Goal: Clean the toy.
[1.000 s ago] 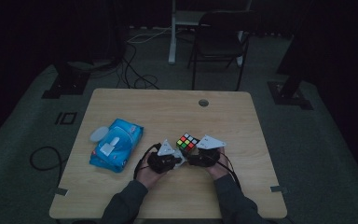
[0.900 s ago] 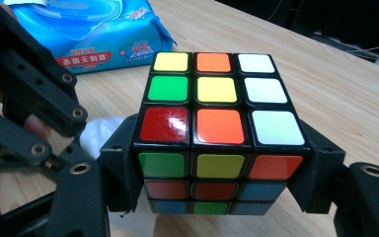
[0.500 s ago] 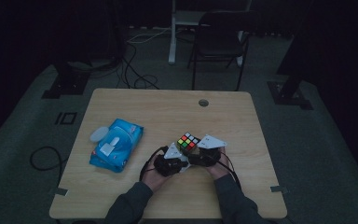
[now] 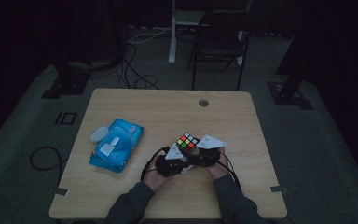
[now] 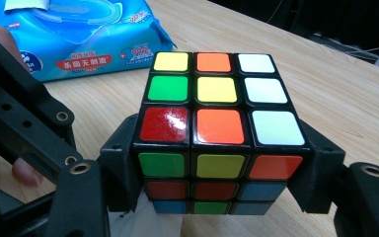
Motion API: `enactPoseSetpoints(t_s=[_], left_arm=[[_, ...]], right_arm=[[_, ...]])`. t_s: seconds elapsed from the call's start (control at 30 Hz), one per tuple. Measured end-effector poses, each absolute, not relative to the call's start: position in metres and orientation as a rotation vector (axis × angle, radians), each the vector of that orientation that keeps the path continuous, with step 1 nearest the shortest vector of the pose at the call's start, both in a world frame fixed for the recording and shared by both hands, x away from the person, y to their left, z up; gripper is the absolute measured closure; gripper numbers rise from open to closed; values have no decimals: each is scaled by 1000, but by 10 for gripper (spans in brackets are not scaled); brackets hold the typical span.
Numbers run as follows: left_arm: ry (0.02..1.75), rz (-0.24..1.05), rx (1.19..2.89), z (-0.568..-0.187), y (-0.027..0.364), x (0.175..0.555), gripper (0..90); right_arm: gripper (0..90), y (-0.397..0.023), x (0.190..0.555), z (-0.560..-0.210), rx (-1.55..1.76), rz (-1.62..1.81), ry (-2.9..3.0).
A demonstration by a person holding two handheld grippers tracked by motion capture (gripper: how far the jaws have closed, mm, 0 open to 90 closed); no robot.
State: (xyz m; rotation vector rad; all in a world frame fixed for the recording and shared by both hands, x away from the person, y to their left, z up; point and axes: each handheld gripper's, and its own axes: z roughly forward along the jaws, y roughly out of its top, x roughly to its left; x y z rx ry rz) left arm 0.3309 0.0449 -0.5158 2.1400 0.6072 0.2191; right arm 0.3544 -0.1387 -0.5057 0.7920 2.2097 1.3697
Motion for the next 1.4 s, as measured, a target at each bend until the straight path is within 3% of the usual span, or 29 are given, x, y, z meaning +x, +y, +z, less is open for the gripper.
enactPoseSetpoints(t_s=[1.4], left_arm=[[648,238,2061,-527,32,338,858]], right_arm=[[342,-142,355,-502,839,1427,2171]])
